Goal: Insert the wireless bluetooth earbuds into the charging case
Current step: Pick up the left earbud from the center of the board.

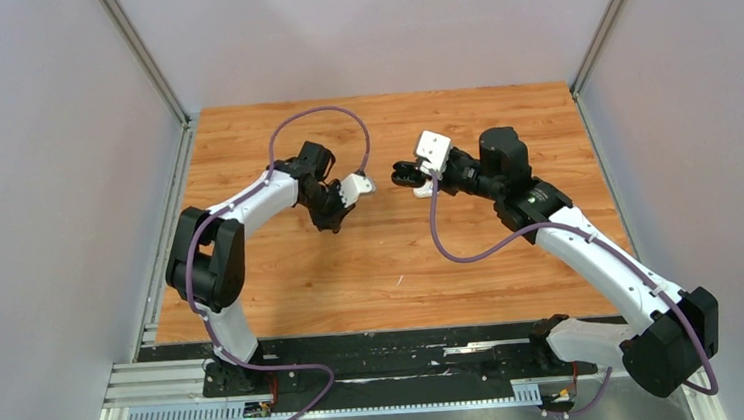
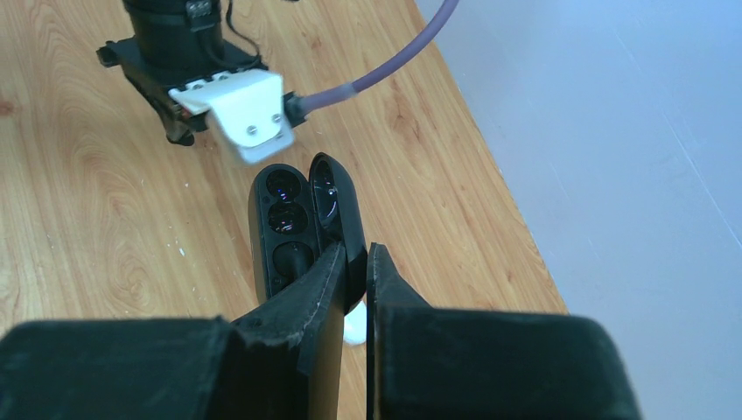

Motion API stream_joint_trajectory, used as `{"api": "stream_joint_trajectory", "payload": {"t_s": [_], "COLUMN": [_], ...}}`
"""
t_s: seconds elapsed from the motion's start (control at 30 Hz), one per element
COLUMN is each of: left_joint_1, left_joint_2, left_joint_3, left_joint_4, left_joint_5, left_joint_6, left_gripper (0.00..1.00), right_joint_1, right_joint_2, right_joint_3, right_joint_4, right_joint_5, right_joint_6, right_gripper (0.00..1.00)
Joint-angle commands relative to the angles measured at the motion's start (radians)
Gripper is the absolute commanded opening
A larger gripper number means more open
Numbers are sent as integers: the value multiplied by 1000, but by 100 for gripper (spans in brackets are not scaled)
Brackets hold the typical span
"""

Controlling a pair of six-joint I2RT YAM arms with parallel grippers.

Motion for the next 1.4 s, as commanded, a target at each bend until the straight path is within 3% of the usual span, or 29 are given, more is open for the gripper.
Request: {"api": "stream_joint_trajectory", "payload": {"t_s": [0.0, 0.13, 0.27, 0.4, 0.47, 0.53, 0.63, 0.9, 1.13, 1.37], "left_joint_1": [-3, -5, -17, -19, -18, -17, -15, 17, -2, -12], "left_joint_2": [-35, -42, -28, -18, 1, 37, 113, 215, 242, 280], "left_joint_3": [130, 103, 51, 66, 115, 190, 344, 424, 435, 450], "left_joint_4": [-87, -61, -33, -8, -20, -64, -249, -580, -686, -725], "left_joint_5": [-18, -28, -71, -78, -75, -42, 39, 160, 210, 153], "left_joint_6": [-387, -627, -746, -779, -717, -592, -234, 717, 1069, 1299], "left_gripper": [6, 6, 6, 13, 19, 26, 35, 40, 44, 42], "right_joint_1": [-5, -8, -11, -17, -19, -22, -26, -63, -78, -79], "right_joint_2": [-34, -35, -45, -57, -62, -68, -75, -100, -104, -99], "right_joint_3": [-3, -12, -19, -23, -25, -29, -30, 31, 51, 52], "right_joint_4": [54, 68, 69, 62, 53, 45, 33, -26, -65, -76], "right_joint_5": [-11, -11, -7, 4, 7, 11, 19, 34, 44, 46], "right_joint_6": [39, 61, 68, 71, 71, 68, 61, 59, 80, 110], "right_gripper": [0, 0, 0, 0, 0, 0, 0, 0, 0, 0]}}
